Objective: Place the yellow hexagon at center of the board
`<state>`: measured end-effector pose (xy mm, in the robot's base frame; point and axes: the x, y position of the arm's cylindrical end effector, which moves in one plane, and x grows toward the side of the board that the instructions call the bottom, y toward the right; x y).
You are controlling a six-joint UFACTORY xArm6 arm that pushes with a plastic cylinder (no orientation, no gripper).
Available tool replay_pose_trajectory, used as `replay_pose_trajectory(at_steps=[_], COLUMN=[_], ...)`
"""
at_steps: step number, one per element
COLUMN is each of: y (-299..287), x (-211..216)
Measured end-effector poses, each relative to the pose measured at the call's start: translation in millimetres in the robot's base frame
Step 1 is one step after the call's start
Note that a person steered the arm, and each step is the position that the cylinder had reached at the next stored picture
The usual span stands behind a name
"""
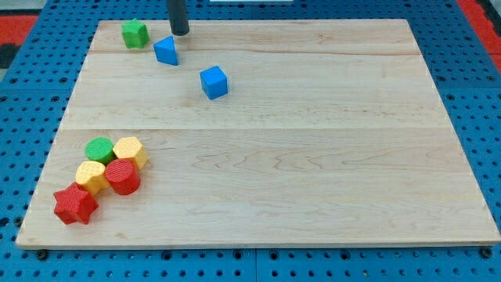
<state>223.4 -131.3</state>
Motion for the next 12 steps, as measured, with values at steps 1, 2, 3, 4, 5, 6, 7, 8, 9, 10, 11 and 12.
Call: replay_pose_trajectory(at_steps=[1,2,3,4,5,6,7,8,9,10,11,12], y=[-21.2,-35.4,-17.7,-15.4,-66.7,-94.3,-118.7,-115.5,-103.7,-75.8,-25.0,22.4], x=[5.4,22.5,47.1,49.0,57.6,119.4,187.1,257.6,300.3,294.6,271.6,261.4])
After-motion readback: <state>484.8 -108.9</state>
